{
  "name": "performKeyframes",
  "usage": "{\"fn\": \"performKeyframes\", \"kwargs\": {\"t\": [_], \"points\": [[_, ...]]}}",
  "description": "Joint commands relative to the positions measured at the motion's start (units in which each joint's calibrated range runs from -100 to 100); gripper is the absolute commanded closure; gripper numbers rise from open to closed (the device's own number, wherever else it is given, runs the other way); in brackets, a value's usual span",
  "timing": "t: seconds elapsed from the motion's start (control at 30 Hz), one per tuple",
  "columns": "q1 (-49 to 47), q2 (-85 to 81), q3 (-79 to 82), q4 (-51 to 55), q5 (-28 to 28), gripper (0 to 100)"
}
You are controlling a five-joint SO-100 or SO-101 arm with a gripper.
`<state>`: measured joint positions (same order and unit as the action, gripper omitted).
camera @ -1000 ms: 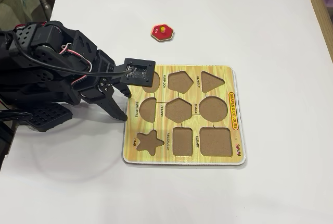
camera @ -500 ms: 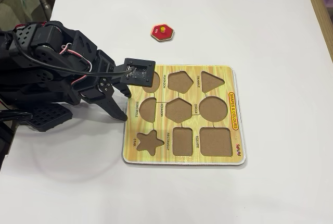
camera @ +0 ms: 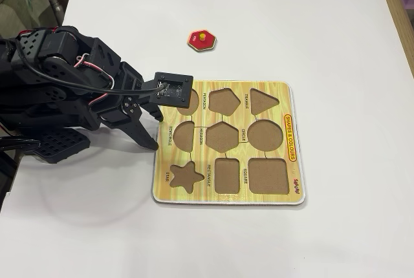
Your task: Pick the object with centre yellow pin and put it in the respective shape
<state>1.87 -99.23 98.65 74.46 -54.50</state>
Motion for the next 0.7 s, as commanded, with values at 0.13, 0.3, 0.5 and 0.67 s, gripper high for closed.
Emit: {"fn": "performKeyframes", "kwargs": {"t": [0.13, 0.3, 0.5, 0.67], "points": [[0.47, 0.82, 0.27, 0.99, 0.26, 78], [0.47, 1.15, 0.27, 0.82, -0.16, 79], [0.18, 2.24, -3.87, 1.25, -0.26, 79], [-0.31, 10.94, -15.11, 1.51, -0.26, 79]]}}
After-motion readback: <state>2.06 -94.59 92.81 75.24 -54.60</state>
